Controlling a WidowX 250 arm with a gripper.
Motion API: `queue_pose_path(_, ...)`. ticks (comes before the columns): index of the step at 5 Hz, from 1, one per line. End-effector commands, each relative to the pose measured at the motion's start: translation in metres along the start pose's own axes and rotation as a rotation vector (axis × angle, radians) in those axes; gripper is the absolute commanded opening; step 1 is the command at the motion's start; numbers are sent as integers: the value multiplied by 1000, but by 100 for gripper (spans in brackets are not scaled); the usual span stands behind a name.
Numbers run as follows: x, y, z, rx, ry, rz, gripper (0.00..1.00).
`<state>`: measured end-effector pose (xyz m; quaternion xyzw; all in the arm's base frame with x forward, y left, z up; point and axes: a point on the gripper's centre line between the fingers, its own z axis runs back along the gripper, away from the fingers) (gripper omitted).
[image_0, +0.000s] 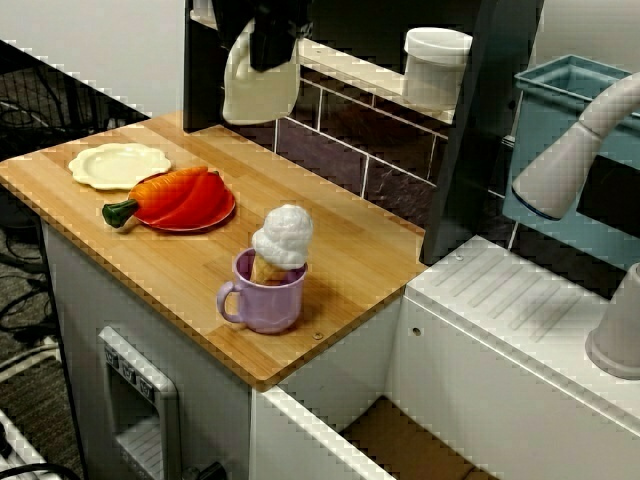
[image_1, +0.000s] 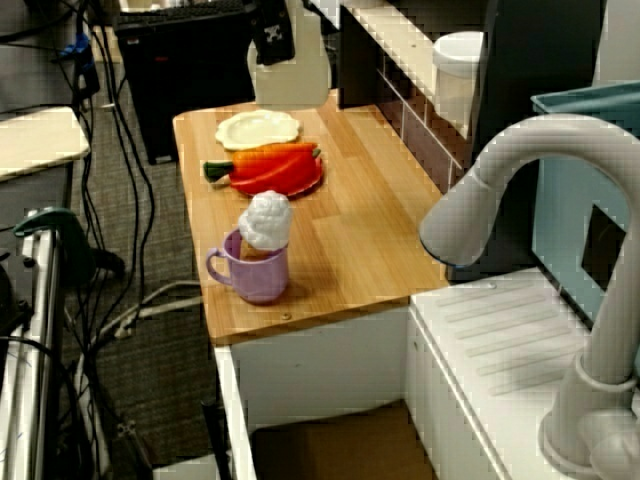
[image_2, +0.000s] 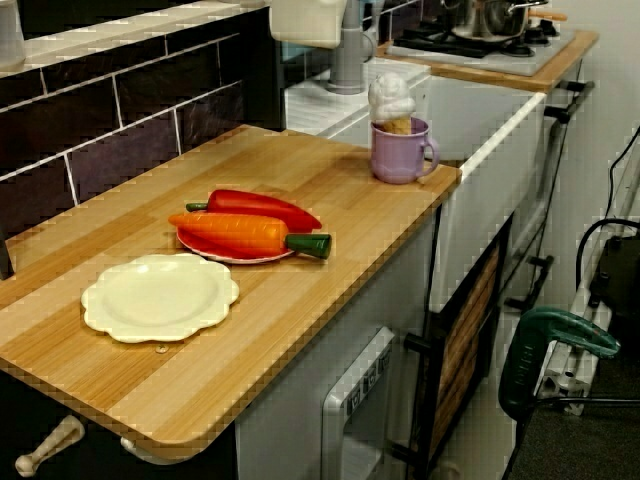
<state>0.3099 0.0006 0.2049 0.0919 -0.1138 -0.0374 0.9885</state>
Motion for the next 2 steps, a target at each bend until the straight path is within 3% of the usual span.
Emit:
queue_pose_path(1,5,22,24,-19,-52,9,0)
queue_pose_path(2,5,26,36,-38,-60,9,0)
